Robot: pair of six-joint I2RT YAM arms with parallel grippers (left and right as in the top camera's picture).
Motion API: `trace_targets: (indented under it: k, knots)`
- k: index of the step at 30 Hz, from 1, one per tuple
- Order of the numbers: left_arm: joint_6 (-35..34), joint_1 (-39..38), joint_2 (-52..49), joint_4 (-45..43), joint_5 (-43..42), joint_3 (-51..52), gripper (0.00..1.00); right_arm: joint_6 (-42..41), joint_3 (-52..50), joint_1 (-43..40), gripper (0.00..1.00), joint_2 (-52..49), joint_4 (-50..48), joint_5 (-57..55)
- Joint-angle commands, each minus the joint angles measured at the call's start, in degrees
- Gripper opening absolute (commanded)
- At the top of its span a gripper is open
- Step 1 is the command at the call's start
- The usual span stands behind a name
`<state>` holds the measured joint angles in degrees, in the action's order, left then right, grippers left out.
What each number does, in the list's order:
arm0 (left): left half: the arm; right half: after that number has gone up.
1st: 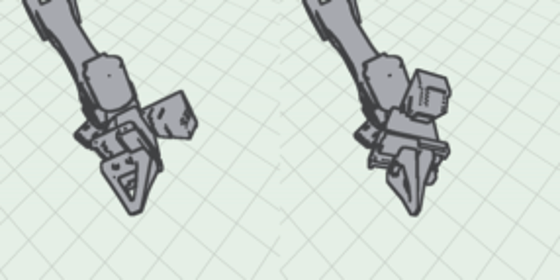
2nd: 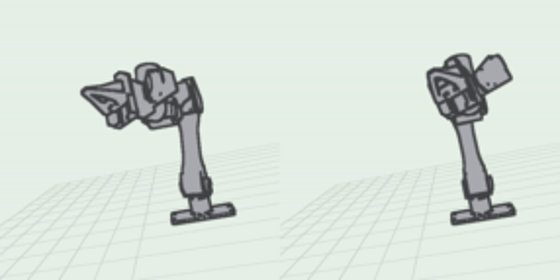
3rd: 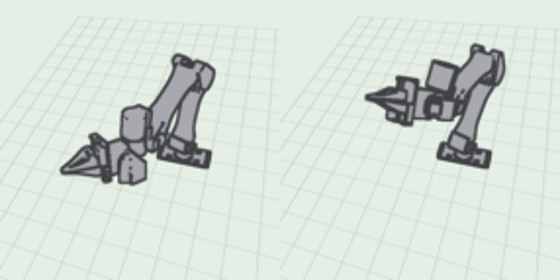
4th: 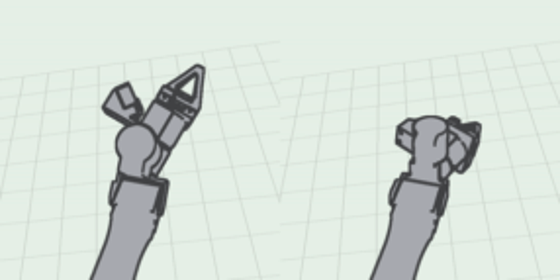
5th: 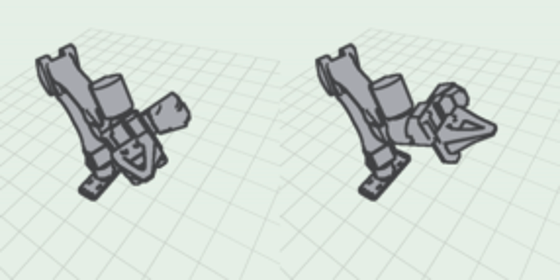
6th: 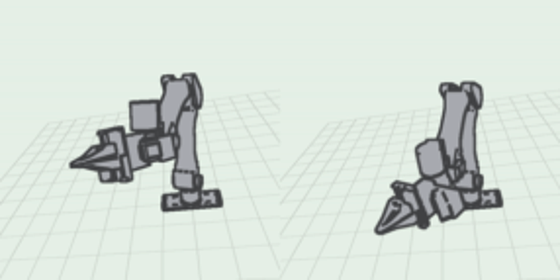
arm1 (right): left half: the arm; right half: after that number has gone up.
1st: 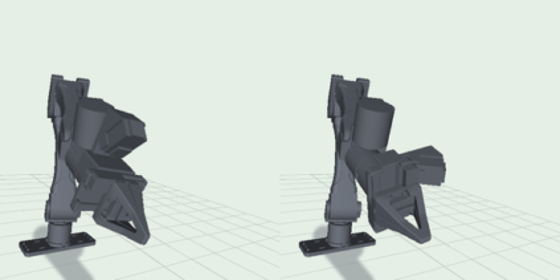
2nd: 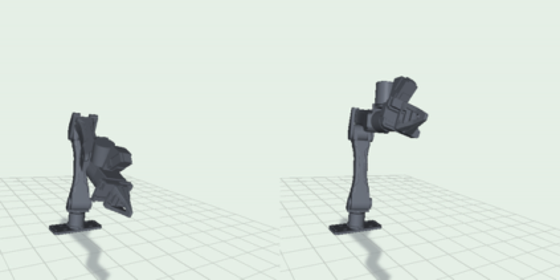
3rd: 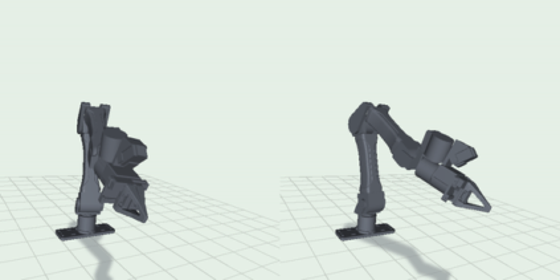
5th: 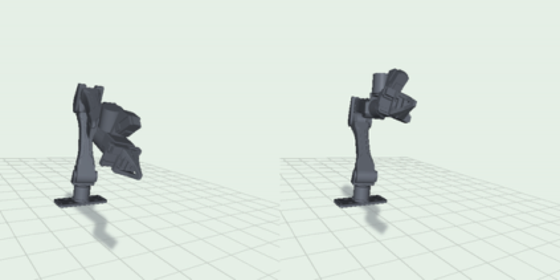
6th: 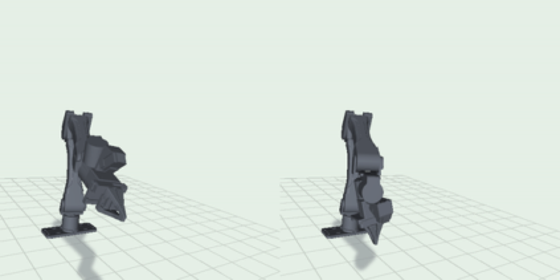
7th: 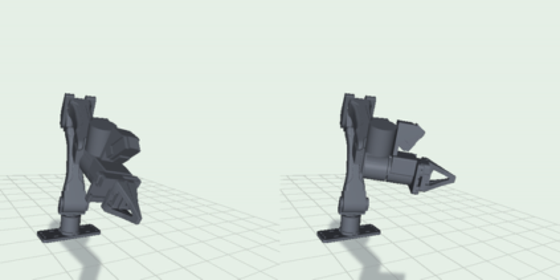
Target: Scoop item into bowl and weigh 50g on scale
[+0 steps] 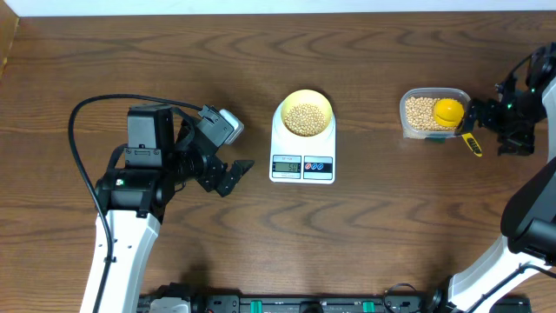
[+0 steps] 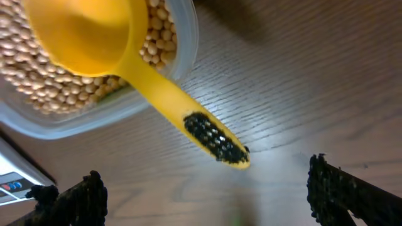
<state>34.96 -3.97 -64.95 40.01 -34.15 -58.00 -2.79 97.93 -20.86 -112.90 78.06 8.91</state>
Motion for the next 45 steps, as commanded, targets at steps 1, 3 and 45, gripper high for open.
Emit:
trace_targets:
  k: [1,3,45]
  knots:
    - [0.4,0.0,-0.2,0.0,0.3,-0.8,0.98,-0.4,4.5,0.7,0.99,2.1,1.9,-0.8]
    - [0.4,0.0,-0.2,0.0,0.3,-0.8,0.98,-0.9,5.8,1.1,0.99,4.1,2.8,-0.8]
    - [0.4,0.0,-0.2,0.0,0.3,-0.8,0.98,-2.3,6.4,1.3,0.99,49.7,7.4,-0.2]
